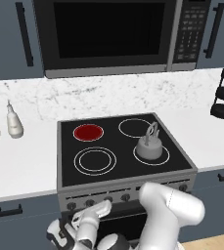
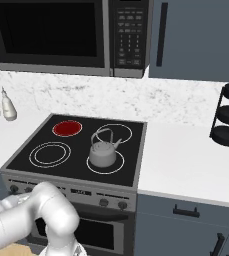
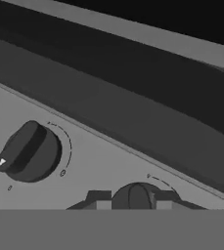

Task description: Turn off the rear left burner of the stove.

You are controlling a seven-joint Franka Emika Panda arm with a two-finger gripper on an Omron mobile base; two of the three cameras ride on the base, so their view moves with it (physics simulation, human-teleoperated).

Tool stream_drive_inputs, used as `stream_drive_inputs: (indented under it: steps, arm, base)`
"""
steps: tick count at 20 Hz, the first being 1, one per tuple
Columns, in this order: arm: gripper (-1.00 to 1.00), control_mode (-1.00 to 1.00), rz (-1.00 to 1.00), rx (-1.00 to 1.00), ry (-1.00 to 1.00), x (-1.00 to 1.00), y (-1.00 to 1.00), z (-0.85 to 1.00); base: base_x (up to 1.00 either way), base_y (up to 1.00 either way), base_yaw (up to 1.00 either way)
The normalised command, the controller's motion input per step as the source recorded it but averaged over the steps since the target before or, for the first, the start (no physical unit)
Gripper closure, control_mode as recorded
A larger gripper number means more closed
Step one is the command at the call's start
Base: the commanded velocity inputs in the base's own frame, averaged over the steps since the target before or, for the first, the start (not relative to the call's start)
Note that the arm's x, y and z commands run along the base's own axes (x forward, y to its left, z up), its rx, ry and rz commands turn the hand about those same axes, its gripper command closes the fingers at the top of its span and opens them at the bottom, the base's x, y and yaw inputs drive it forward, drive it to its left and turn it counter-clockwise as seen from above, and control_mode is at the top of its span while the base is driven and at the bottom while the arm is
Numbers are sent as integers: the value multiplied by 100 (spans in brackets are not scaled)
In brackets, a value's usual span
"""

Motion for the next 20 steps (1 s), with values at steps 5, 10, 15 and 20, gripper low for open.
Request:
stream_drive_inputs:
  steps: [5,10,15,20]
  arm:
    - [100,-100,-56,35,-20,18,0,0]
    - [100,-100,-57,36,-21,14,0,0]
    - [100,-100,-58,36,-22,18,0,0]
    - [100,-100,-57,29,-20,28,0,0]
  base:
    - [0,0,0]
    - [0,0,0]
    - [0,0,0]
    - [0,0,0]
